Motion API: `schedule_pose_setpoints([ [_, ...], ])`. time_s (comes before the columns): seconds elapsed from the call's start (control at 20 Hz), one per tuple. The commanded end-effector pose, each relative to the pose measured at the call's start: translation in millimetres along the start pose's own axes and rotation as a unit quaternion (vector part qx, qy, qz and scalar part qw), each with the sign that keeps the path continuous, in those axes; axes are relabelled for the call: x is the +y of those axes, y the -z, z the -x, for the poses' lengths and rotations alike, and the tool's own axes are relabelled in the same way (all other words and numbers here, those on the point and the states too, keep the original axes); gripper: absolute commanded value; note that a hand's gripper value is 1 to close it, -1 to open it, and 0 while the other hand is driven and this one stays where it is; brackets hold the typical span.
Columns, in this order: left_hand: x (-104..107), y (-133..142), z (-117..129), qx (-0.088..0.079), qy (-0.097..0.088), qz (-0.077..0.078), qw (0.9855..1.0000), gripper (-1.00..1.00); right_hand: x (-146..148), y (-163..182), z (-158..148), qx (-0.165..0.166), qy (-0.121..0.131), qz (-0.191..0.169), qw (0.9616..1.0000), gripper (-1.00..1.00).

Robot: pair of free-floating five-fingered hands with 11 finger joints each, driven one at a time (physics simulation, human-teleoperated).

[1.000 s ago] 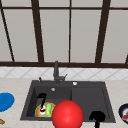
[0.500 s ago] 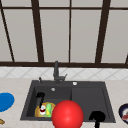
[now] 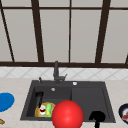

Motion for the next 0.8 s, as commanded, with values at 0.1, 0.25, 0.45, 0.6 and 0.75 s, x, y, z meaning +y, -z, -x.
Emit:
schedule_pose_setpoints([
  [0.1, -0.3, -12.6, -23.7, -0.034, 0.035, -0.051, 0.9975, -1.0, 0.0, 0.0, 0.0, 0.0, 0.0, 0.0, 1.0, 0.0],
  [0.25, -1.0, -20.1, -39.2, -0.043, 0.036, -0.059, 0.9967, -1.0, 0.0, 0.0, 0.0, 0.0, 0.0, 0.0, 1.0, 0.0],
  [0.45, 0.0, -31.4, -58.8, -0.054, 0.038, -0.067, 0.9956, -1.0, 0.0, 0.0, 0.0, 0.0, 0.0, 0.0, 1.0, 0.0],
  [0.6, -0.1, -39.3, -72.9, -0.062, 0.041, -0.074, 0.9944, -1.0, 0.0, 0.0, 0.0, 0.0, 0.0, 0.0, 1.0, 0.0],
  [0.75, 1.0, -48.9, -88.5, -0.069, 0.04, -0.078, 0.9938, -1.0, 0.0, 0.0, 0.0, 0.0, 0.0, 0.0, 1.0, 0.0],
])
